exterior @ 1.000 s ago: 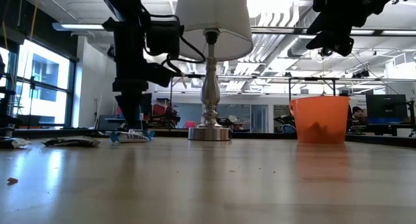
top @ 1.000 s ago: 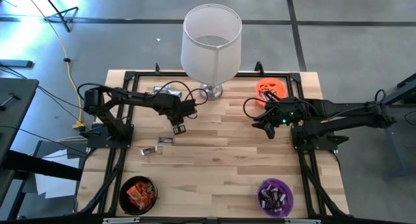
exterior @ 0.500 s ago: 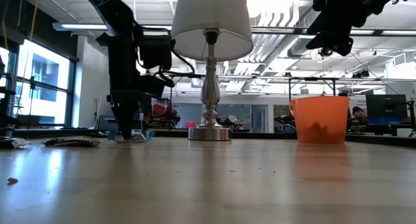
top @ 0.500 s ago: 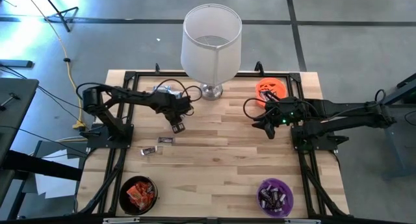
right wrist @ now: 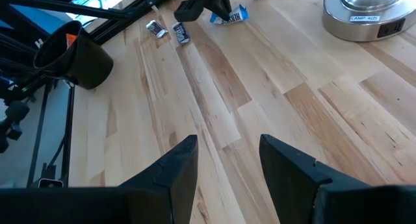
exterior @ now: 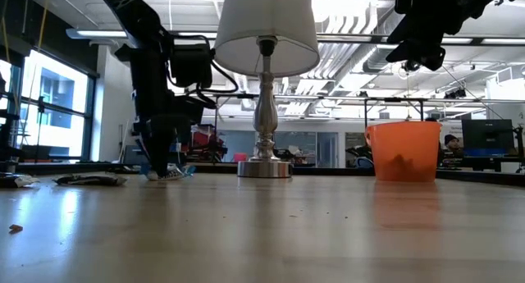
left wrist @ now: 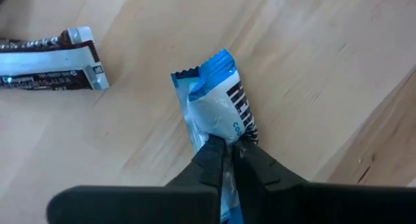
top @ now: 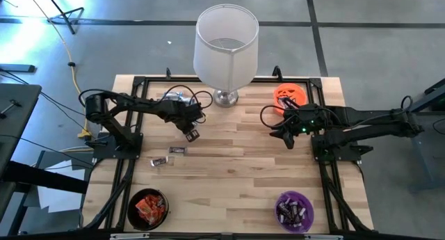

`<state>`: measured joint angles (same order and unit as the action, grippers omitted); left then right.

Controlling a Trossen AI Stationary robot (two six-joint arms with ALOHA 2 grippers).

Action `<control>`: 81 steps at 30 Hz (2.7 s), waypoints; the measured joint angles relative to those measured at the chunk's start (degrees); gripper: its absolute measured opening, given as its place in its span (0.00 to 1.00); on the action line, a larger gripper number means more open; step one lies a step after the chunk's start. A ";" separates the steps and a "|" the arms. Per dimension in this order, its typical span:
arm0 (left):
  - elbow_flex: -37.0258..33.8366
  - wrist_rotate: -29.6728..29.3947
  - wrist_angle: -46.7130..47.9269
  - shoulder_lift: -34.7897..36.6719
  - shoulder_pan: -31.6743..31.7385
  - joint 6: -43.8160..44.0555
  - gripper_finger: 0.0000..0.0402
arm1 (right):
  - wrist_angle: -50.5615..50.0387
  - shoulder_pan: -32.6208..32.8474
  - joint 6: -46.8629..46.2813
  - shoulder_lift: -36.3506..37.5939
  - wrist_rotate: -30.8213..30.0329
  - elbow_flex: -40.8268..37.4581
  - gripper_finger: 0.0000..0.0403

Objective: Sort candy
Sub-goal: Put the white chocolate bar into the orange bucket

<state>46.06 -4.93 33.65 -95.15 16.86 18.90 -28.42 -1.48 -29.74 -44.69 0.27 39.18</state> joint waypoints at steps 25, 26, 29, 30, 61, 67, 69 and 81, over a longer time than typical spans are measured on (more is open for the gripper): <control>7.67 -8.38 -12.52 17.83 -15.49 11.00 0.00 | 11.61 0.62 0.37 -4.50 -6.65 0.00 0.40; 8.21 -10.15 -14.10 18.38 -16.87 10.86 0.00 | 14.88 0.98 1.10 -5.52 -6.03 0.00 0.40; 9.98 -17.38 -17.81 18.61 -21.16 8.89 0.00 | 25.15 2.51 2.84 -8.72 -4.81 0.00 0.40; 10.57 -20.10 -18.24 18.67 -22.39 8.16 0.00 | 28.39 3.01 3.21 -9.89 -4.57 0.00 0.40; 12.96 -40.41 -45.46 10.72 -34.67 0.11 0.00 | 73.44 5.97 6.05 -32.20 -3.23 0.11 0.40; 13.99 -37.57 -49.04 8.36 -34.64 -1.61 0.00 | 73.79 5.97 6.25 -32.15 -3.23 0.15 0.40; 15.10 -37.56 -48.73 7.56 -34.64 -2.72 0.00 | 73.77 5.97 6.25 -32.15 -3.27 0.15 0.40; 18.69 -36.87 -47.80 5.77 -34.64 -7.06 0.00 | 73.75 5.97 6.28 -32.13 -3.26 0.17 0.38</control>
<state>64.75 -41.80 -14.15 -89.38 -17.78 11.84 45.32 4.49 -23.46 -76.82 -2.98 39.35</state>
